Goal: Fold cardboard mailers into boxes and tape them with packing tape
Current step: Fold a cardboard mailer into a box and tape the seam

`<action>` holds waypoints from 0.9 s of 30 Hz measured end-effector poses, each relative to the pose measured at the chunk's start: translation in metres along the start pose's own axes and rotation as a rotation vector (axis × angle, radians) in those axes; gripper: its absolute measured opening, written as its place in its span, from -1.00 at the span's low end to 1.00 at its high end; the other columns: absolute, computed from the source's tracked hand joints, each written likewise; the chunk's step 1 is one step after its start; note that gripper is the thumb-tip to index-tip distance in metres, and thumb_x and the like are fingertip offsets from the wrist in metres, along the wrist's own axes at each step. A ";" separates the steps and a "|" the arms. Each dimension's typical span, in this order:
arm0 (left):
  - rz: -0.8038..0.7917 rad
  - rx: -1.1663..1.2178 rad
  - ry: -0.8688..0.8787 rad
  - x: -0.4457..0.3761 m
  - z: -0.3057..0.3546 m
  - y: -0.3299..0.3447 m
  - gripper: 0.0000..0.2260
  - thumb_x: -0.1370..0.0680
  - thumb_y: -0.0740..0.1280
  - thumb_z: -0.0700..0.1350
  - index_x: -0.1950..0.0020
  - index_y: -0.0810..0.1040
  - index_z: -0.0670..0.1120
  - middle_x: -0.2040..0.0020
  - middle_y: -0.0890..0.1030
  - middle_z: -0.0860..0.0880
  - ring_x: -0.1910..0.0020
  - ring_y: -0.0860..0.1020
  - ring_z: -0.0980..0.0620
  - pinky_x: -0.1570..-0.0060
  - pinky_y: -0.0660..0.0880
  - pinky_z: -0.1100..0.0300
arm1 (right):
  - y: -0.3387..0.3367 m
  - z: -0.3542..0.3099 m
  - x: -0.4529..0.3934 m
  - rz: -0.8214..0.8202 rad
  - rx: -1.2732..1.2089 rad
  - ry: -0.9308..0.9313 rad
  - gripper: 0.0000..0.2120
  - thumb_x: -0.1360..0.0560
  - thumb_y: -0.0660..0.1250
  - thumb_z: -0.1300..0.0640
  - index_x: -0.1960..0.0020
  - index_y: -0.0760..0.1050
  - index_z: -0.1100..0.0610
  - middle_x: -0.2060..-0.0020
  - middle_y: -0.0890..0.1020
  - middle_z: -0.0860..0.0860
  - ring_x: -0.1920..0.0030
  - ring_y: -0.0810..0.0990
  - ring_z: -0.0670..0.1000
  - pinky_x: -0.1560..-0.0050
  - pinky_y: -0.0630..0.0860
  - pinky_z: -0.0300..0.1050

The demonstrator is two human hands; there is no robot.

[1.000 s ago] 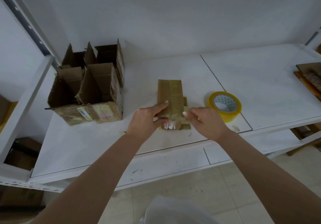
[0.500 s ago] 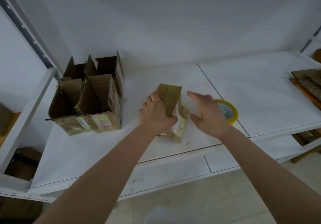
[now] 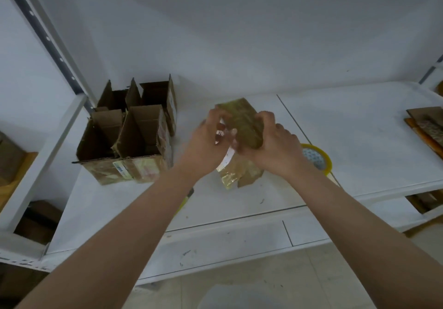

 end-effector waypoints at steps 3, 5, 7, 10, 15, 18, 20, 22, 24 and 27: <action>-0.090 0.263 -0.246 0.004 -0.020 0.020 -0.78 -0.64 0.21 0.04 -0.21 0.55 0.04 0.02 0.61 0.09 0.05 0.63 0.11 0.04 0.61 0.10 | 0.012 0.002 0.003 -0.115 -0.201 -0.001 -0.56 -0.55 0.15 -0.29 -0.27 0.34 -0.02 -0.09 0.58 0.04 -0.08 0.56 0.10 -0.09 0.47 0.04; -0.086 0.311 -0.289 0.008 -0.030 0.024 -0.76 -0.64 0.20 0.05 -0.13 0.63 0.04 0.03 0.66 0.01 0.12 0.64 0.22 0.12 0.63 0.17 | 0.018 0.013 0.005 -0.116 -0.341 -0.001 -0.70 -0.63 0.16 -0.08 -0.27 0.45 0.02 -0.11 0.60 0.01 -0.06 0.57 0.03 -0.05 0.46 -0.08; -0.100 0.260 -0.265 0.010 -0.040 0.030 -0.81 -0.63 0.26 -0.03 -0.12 0.65 0.01 -0.01 0.67 -0.03 0.13 0.64 0.24 0.08 0.63 0.16 | 0.025 0.026 0.011 -0.118 -0.423 0.010 -0.73 -0.63 0.20 0.03 -0.28 0.49 0.06 -0.07 0.61 -0.03 0.05 0.56 -0.06 0.05 0.44 -0.22; -0.144 0.207 -0.225 0.016 -0.050 0.037 -0.76 -0.56 0.37 -0.09 -0.22 0.62 -0.05 -0.13 0.66 -0.01 -0.08 0.63 0.07 -0.16 0.55 0.01 | 0.037 0.033 0.021 -0.133 -0.474 0.006 -0.69 -0.61 0.24 0.00 -0.32 0.50 0.04 -0.09 0.61 -0.04 0.03 0.57 -0.10 0.07 0.43 -0.33; -0.232 0.252 -0.251 0.022 -0.060 0.042 -0.47 -0.35 0.51 0.09 -0.29 0.58 -0.01 -0.29 0.57 0.03 -0.18 0.56 0.21 -0.23 0.51 0.15 | 0.041 0.039 0.027 -0.187 -0.498 -0.026 -0.44 -0.47 0.31 -0.20 -0.41 0.44 0.00 -0.08 0.63 -0.01 -0.01 0.61 -0.08 -0.03 0.52 -0.29; -0.246 0.179 -0.155 0.019 -0.058 0.042 -0.48 -0.37 0.53 -0.01 -0.31 0.56 -0.06 -0.28 0.54 0.07 -0.18 0.52 0.28 -0.24 0.42 0.38 | 0.041 0.039 0.029 -0.155 -0.428 -0.035 -0.38 -0.42 0.43 -0.14 -0.43 0.41 -0.01 -0.04 0.63 0.05 0.05 0.62 -0.01 -0.07 0.55 -0.09; -0.227 0.084 -0.042 0.018 -0.050 0.042 -0.53 -0.43 0.50 -0.09 -0.32 0.54 -0.13 -0.24 0.55 0.05 -0.15 0.51 0.27 -0.17 0.36 0.52 | 0.039 0.034 0.029 -0.120 -0.299 -0.094 -0.38 -0.45 0.41 -0.12 -0.45 0.38 0.02 -0.03 0.64 0.10 0.07 0.62 0.04 -0.05 0.54 0.00; -0.208 -0.043 0.066 0.019 -0.044 0.044 -0.57 -0.50 0.44 -0.12 -0.34 0.52 -0.17 -0.21 0.59 -0.02 -0.12 0.53 0.18 -0.11 0.35 0.53 | 0.040 0.029 0.028 -0.107 -0.138 -0.155 -0.40 -0.50 0.35 -0.12 -0.48 0.33 0.05 -0.02 0.64 0.15 0.04 0.61 0.11 -0.01 0.53 0.07; -0.205 -0.005 0.030 0.021 -0.048 0.042 -0.61 -0.54 0.40 -0.10 -0.35 0.51 -0.13 -0.20 0.60 0.00 -0.09 0.54 0.24 -0.07 0.39 0.53 | 0.040 0.029 0.028 -0.099 -0.099 -0.155 -0.41 -0.52 0.31 -0.13 -0.49 0.32 0.06 0.00 0.64 0.16 0.02 0.60 0.12 -0.01 0.52 0.09; -0.196 0.316 -0.166 0.024 -0.067 0.033 -0.72 -0.60 0.30 -0.14 -0.32 0.54 -0.03 -0.18 0.63 0.00 -0.13 0.59 0.21 -0.03 0.57 0.29 | 0.037 0.032 0.029 -0.091 -0.162 -0.118 -0.42 -0.52 0.32 -0.11 -0.48 0.33 0.06 -0.01 0.65 0.15 0.01 0.60 0.11 -0.04 0.52 0.08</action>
Point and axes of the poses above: each hand's wrist, its own x-axis away from the middle knuckle, its own y-axis out of the palm, z = x × y, the point moved 6 cm from there along -x, towards the middle knuckle
